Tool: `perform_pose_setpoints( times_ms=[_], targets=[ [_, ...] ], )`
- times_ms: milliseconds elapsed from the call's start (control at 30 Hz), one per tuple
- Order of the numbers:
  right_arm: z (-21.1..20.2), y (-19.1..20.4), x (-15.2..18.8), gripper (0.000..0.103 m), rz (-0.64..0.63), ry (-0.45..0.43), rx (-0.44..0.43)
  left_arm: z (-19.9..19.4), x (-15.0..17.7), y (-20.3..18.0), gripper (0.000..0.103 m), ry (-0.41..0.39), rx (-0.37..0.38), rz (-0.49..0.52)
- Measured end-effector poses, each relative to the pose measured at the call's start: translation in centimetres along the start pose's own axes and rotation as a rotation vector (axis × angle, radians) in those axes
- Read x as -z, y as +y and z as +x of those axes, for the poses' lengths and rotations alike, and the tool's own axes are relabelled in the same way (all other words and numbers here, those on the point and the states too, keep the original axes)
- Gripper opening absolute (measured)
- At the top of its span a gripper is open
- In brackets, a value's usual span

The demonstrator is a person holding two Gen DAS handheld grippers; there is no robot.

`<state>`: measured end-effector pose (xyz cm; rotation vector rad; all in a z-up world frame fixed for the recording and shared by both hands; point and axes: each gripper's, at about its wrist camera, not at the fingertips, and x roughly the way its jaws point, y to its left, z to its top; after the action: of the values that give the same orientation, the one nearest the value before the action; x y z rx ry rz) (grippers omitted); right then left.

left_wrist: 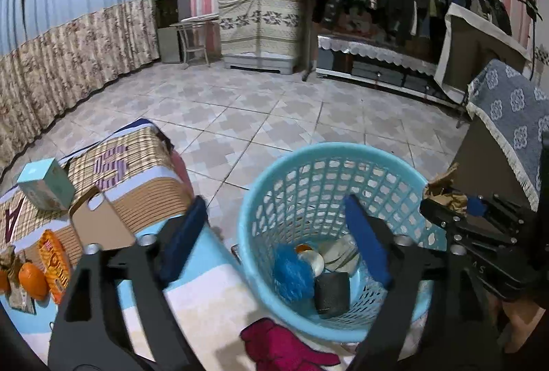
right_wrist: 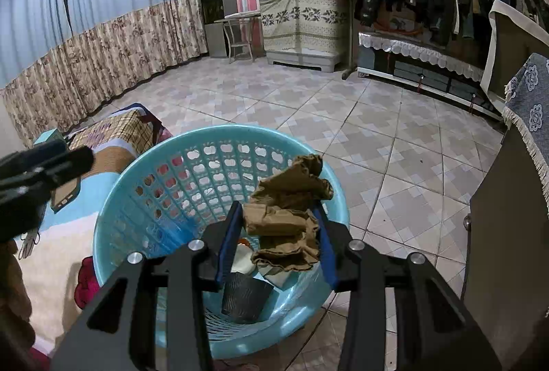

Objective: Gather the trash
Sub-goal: 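Carry the tan glove and blue bag to the blue basket and release both, then move both tools back over the mattress toward the orange and snack packet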

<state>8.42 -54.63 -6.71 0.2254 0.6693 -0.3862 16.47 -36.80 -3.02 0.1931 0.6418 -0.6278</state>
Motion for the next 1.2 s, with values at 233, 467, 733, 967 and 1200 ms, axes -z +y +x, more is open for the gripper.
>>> perform_pose_setpoints(
  times_ms=[233,467,733,967,1200],
  targets=[
    [0.2,1.2,0.5,0.041,-0.008,0.002,-0.001,-2.0,0.5,2.4,0.093,-0.03,-0.077,0.007],
    [0.4,3.4,0.6,0.042,-0.015,-0.018,-0.005,-3.8,1.1,4.1,0.097,-0.051,-0.119,-0.01],
    [0.4,4.3,-0.1,0.075,-0.018,-0.053,0.039,-5.7,2.1,5.6,0.097,-0.066,-0.141,-0.021],
    [0.2,5.3,-0.4,0.09,-0.023,-0.065,0.085,-7.6,2.8,8.6,0.097,-0.064,-0.155,-0.063],
    [-0.7,7.9,-0.1,0.098,0.013,-0.072,0.021,-10.2,4.4,14.2,0.098,-0.051,-0.211,-0.136]
  ],
)
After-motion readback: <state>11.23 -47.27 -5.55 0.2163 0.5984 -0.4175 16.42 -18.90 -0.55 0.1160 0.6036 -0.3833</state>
